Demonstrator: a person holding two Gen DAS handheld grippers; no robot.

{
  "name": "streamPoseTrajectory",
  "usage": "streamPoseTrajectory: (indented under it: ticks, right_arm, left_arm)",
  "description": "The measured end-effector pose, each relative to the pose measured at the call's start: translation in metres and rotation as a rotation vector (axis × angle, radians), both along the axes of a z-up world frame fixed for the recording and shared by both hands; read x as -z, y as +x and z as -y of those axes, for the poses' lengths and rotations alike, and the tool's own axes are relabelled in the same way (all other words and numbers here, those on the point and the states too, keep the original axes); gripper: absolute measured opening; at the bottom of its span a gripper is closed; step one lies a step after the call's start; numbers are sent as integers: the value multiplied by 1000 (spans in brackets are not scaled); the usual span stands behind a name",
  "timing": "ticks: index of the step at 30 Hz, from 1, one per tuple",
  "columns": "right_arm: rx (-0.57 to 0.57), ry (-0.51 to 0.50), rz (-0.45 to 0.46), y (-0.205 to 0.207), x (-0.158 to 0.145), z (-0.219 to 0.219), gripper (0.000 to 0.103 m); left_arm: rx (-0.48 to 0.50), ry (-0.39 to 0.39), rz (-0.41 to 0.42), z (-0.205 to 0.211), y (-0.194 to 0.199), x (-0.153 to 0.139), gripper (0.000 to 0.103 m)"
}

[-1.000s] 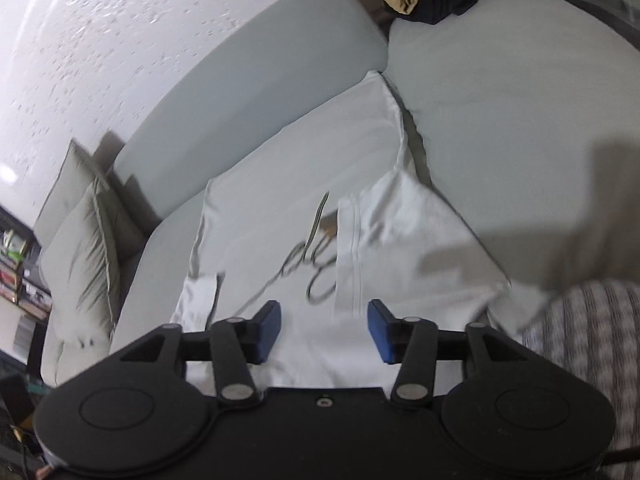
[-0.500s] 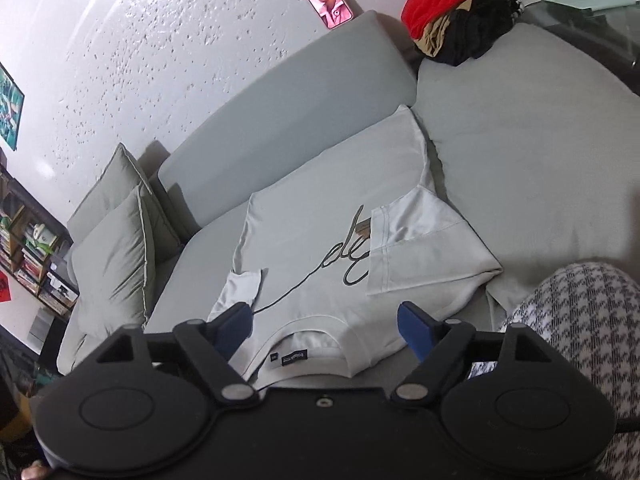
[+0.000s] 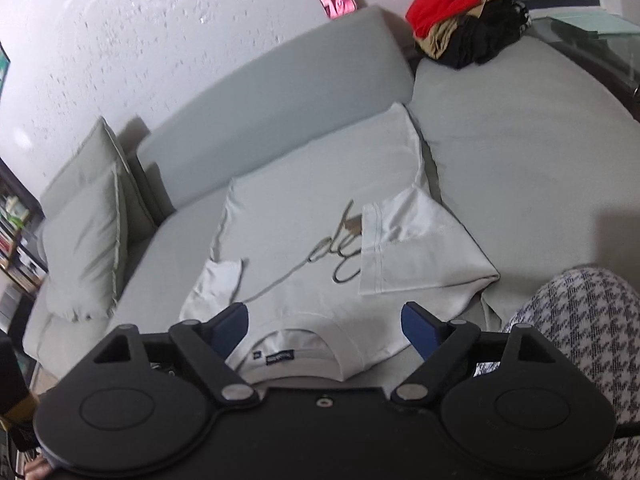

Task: Fold clothes

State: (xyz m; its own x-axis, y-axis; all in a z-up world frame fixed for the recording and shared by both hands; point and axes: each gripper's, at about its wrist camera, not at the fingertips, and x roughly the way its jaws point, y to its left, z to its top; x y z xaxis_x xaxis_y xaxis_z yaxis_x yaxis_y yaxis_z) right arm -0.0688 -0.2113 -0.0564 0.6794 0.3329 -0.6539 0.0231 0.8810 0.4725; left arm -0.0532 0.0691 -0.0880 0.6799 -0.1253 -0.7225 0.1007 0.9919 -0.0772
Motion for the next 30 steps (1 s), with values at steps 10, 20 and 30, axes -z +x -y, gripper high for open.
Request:
streamPoseTrajectory:
  ticks: [10, 20, 30]
  right_arm:
    - [30, -23, -46, 68, 31, 1, 73]
    - [55, -200, -154, 122, 79, 11, 9]
    - [-15, -201, -180, 114, 71, 26, 17]
  left_arm:
    - [-23, 116, 69, -13, 48, 12, 92]
    - [-186, 240, -104, -49, 136, 56, 63]
    - [-187, 145, -159, -51, 116, 39, 67]
